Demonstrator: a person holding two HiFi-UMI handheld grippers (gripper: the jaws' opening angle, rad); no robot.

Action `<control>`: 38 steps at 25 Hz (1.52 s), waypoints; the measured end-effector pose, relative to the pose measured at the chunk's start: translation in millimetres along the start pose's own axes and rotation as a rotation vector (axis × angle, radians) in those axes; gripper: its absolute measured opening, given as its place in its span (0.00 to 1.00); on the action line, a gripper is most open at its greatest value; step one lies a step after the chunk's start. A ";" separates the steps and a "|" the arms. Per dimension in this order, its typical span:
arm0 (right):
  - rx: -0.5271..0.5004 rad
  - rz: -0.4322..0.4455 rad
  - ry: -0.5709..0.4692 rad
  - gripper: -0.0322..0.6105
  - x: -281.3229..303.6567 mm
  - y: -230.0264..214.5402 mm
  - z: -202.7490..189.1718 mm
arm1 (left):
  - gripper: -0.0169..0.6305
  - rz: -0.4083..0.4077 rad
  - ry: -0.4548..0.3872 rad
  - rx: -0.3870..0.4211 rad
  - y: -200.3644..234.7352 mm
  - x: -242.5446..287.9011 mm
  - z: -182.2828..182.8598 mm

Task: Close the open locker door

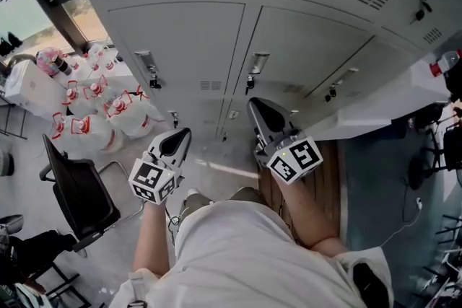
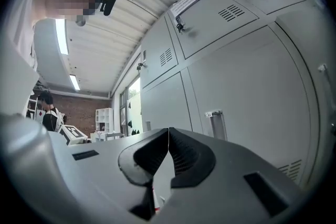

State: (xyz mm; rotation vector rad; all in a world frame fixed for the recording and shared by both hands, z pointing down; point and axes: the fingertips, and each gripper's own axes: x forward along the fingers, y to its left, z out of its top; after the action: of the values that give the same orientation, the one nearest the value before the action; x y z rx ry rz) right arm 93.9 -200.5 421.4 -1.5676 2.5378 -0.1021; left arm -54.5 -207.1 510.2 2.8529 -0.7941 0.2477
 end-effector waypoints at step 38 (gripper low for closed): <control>-0.033 -0.059 0.192 0.07 -57.0 17.0 -79.4 | 0.03 -0.201 0.014 0.043 -44.5 30.4 -4.9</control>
State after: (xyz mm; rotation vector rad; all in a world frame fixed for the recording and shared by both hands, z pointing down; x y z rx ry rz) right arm 90.6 -143.9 502.8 -1.7226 2.6474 -0.2298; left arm -6.1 -183.5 515.9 2.9399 -0.4997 0.2589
